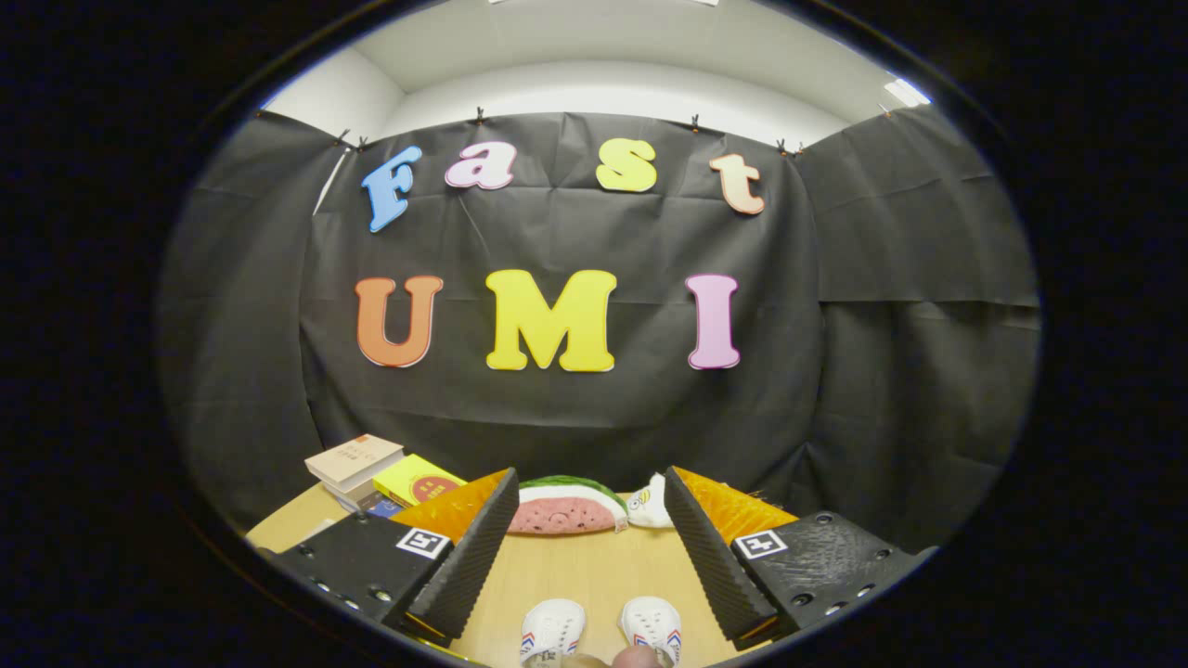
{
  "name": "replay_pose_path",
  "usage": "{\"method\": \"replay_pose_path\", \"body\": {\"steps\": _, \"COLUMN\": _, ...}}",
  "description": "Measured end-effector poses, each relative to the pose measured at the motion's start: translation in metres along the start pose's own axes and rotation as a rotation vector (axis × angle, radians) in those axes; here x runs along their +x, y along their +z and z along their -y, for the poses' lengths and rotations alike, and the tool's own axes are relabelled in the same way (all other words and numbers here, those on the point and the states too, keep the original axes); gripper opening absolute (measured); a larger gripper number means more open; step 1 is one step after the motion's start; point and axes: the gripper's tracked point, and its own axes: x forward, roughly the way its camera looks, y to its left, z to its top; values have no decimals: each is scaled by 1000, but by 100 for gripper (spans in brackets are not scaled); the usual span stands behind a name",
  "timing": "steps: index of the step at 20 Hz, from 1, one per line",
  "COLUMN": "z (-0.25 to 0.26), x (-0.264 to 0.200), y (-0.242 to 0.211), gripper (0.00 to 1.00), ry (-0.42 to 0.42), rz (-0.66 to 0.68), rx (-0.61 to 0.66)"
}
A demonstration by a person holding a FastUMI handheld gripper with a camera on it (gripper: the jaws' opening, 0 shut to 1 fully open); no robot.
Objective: Open the storage box then place both shoes into the box .Put the left shoe in first, then the right shoe, with the right side of both shoes facing outward in a uniform manner.
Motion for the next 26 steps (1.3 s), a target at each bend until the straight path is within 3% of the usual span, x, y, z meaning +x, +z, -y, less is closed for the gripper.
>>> {"method": "replay_pose_path", "body": {"steps": 12, "z": -8, "x": 0, "y": -3, "gripper": 95, "ry": 24, "rz": 7, "rx": -15}}
{"method": "replay_pose_path", "body": {"steps": 26, "z": -36, "x": 12, "y": -32, "gripper": 95, "ry": 131, "rz": -17, "rx": -28}}
